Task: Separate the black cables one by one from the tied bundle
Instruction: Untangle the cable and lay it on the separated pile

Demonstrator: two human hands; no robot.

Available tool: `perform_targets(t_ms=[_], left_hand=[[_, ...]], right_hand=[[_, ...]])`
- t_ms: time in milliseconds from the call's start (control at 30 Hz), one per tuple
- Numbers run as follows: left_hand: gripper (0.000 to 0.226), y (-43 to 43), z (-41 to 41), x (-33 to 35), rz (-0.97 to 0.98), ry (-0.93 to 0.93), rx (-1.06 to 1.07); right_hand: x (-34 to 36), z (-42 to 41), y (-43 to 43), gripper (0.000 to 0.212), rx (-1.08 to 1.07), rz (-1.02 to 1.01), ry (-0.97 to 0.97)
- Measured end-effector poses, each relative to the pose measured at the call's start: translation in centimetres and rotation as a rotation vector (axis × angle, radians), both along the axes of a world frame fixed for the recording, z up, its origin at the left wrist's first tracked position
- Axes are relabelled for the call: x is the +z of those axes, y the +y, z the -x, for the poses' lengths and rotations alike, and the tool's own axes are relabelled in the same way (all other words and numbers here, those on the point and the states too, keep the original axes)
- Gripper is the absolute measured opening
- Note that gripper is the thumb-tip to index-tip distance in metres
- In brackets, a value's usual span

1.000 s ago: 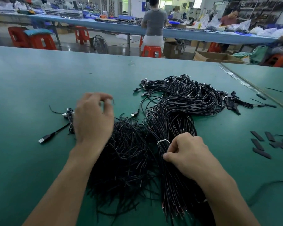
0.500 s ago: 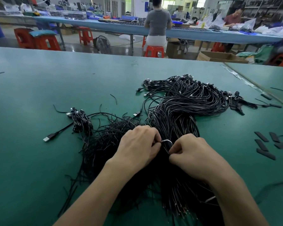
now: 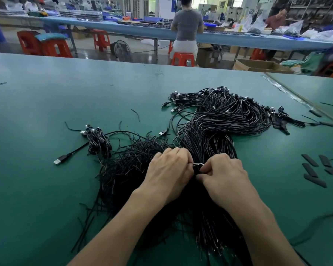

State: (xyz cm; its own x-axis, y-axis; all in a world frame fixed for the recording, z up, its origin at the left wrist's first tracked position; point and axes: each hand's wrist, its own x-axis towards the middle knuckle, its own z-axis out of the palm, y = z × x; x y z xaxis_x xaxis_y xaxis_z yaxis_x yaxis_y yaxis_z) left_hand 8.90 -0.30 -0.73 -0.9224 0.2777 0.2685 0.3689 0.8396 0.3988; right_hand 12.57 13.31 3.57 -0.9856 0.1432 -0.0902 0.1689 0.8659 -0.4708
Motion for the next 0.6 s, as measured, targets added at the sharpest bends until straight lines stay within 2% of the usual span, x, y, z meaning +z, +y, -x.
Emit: perform_targets(t_ms=[200, 333, 433, 600], left_hand=[[0.009, 0.2, -0.4, 0.0, -0.069, 0.017, 0.026], [0.01, -0.5, -0.3, 0.8, -0.177, -0.058, -0.011], [0.014, -1.1, -0.2, 1.2, -0.17, -0.092, -0.065], [0.015, -1.0, -0.4, 1.2, -0.151, -0.042, -0.011]], right_hand=[[-0.2, 0.5, 0.9, 0.015, 0.027, 0.075, -0.082], [-0.5, 0.4, 0.3, 0.017, 0.033, 0.058, -0.06], [-0.9, 0.4, 0.2, 0.02, 0.026, 0.028, -0.026], [-0.8, 1.0, 1.1, 0.018, 0.053, 0.157, -0.061]])
